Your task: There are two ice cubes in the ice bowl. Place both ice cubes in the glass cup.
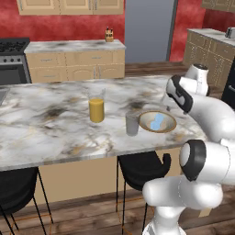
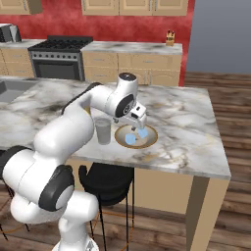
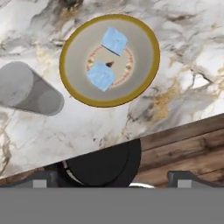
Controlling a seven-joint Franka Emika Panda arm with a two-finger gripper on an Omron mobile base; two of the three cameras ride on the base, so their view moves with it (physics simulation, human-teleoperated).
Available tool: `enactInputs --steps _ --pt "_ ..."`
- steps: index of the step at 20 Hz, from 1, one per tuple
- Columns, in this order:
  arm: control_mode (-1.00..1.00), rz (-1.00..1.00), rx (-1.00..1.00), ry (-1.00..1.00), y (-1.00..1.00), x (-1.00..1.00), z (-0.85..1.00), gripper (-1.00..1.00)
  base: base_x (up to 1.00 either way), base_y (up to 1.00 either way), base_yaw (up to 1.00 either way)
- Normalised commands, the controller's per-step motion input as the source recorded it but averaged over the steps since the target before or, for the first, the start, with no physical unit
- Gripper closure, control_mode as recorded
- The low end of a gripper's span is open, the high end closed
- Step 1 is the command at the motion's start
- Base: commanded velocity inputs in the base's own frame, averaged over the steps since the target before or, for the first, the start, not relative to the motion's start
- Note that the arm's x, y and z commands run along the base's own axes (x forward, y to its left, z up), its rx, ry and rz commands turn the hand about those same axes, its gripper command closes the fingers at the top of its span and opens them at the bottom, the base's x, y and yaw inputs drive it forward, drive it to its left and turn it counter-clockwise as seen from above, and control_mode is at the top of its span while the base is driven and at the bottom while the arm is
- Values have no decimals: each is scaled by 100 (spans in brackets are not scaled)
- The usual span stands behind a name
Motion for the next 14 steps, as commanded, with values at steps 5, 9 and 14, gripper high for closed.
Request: enactInputs --steps 5,9,14 --pt "-100 -23 3 5 0 54 -27 -100 0 0 0" --pt "-100 -17 9 10 0 43 -31 -100 0 0 0" --pt "-100 -10 11 17 0 46 -49 -100 0 0 0"
